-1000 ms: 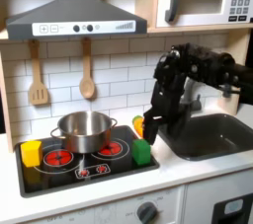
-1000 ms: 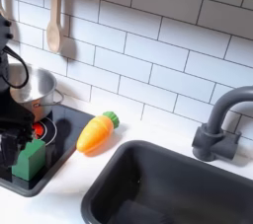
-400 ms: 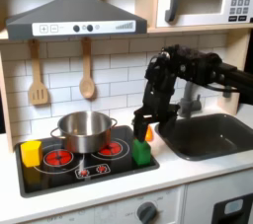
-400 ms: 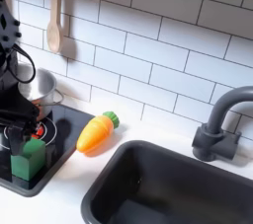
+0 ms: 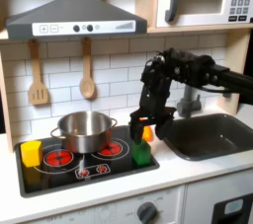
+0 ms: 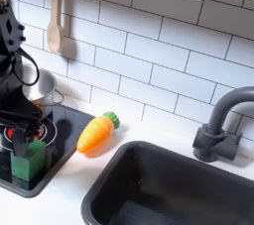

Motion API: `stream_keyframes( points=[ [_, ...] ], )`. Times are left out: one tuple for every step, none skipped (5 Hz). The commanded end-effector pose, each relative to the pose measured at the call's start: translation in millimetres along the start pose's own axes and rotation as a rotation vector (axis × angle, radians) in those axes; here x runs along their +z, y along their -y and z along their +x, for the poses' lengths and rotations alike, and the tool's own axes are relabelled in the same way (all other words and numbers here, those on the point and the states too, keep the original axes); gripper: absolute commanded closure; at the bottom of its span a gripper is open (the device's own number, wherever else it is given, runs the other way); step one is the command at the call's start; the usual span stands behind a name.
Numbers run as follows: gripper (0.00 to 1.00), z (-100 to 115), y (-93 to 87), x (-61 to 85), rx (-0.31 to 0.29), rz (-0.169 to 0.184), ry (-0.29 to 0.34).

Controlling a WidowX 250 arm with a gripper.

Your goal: Reach green block

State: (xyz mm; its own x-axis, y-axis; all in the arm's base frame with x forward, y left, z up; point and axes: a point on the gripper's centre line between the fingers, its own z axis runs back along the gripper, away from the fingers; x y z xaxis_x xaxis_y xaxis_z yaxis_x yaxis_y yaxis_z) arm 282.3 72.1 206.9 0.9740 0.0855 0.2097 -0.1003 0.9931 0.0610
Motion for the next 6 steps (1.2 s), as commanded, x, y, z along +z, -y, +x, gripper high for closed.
stream_keyframes(
  points=[
    [0.00, 8, 4.2, -13.0, -0.011, -0.005, -0.007],
    [0.00, 9, 2.5, -18.9, -0.015, -0.005, -0.010],
    [0.00, 12, 2.5, -20.8, -0.027, -0.013, -0.006],
    [0.00, 12, 6.5, -23.8, -0.053, -0.009, -0.008],
    [0.00, 12, 16.6, -27.0, -0.080, -0.014, -0.011],
    [0.00, 14, 22.7, -28.6, -0.088, -0.019, -0.011]
  ],
)
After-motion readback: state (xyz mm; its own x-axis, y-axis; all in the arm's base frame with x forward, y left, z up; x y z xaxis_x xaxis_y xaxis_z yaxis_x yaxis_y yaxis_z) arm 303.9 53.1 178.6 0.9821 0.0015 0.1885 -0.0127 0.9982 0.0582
